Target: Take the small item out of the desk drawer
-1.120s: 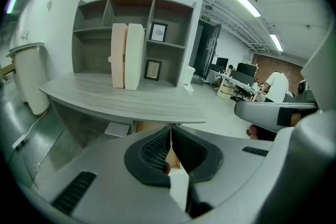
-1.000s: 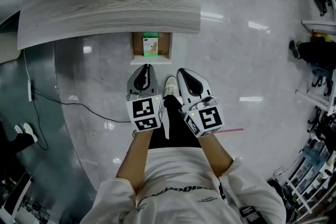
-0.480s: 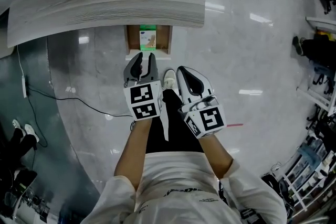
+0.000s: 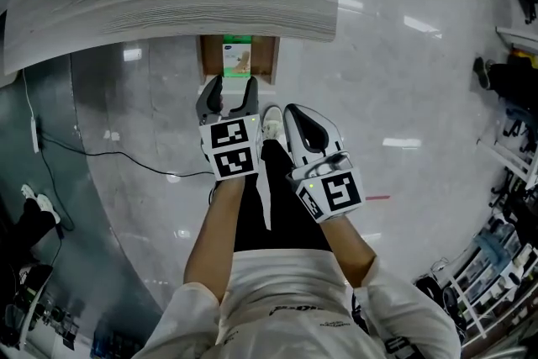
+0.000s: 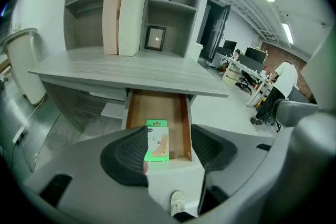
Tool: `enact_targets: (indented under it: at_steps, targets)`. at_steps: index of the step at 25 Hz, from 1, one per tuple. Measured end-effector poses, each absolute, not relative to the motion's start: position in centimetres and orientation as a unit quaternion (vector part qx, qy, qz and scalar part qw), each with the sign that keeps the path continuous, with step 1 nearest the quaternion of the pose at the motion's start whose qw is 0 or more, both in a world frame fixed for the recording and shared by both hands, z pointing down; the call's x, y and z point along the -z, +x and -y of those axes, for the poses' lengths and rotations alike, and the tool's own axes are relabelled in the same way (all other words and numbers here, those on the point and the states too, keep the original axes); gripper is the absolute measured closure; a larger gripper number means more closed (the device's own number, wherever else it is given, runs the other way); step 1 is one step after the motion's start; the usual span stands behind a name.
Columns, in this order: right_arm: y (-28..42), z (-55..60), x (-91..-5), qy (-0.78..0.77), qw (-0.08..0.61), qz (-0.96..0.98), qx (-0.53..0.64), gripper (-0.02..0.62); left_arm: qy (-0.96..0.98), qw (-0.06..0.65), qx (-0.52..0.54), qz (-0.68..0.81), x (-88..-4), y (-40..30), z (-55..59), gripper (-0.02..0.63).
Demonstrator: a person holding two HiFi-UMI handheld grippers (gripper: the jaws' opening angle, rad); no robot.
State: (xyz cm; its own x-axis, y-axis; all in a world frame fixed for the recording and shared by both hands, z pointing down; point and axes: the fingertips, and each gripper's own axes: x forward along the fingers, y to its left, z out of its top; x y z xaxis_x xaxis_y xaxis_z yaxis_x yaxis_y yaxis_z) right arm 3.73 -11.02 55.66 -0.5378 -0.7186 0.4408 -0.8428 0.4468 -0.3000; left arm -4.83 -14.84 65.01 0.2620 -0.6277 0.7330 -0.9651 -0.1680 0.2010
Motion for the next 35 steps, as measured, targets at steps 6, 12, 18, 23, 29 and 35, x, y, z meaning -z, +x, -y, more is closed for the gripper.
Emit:
enact_targets:
  at_steps: [6, 12, 18, 23, 29, 35]
  targets:
    - [4.2, 11.0, -57.0, 0.464, 0.128, 0.839, -0.255, 0.565, 0.718, 0.34, -0.264, 0.547, -66.5, -4.2, 16.0, 0.297]
    - [4.7, 10.8, -57.8, 0.461, 0.129, 0.837, -0.263, 0.565, 0.713, 0.348, -0.275, 0.543, -68.0, -3.8, 16.7, 0.25]
    - [5.6, 11.0, -58.6, 0.462, 0.134, 0.835, -0.268, 0.565, 0.7, 0.35, -0.285, 0.553, -69.8, -4.0, 17.3, 0.224]
    - [5.8, 11.1, -59.7, 0.462, 0.137, 0.832, -0.275, 0.565, 0.695, 0.356, -0.287, 0.555, -71.3, -4.0, 18.3, 0.207]
    - [5.9, 11.0, -60.3, 0.458, 0.139, 0.832, -0.283, 0.565, 0.691, 0.359, -0.298, 0.552, -72.9, -4.3, 19.5, 0.199]
    - [6.2, 11.0, -60.6, 0.455, 0.143, 0.831, -0.287, 0.565, 0.68, 0.369, -0.305, 0.555, -74.5, -4.4, 20.2, 0.2]
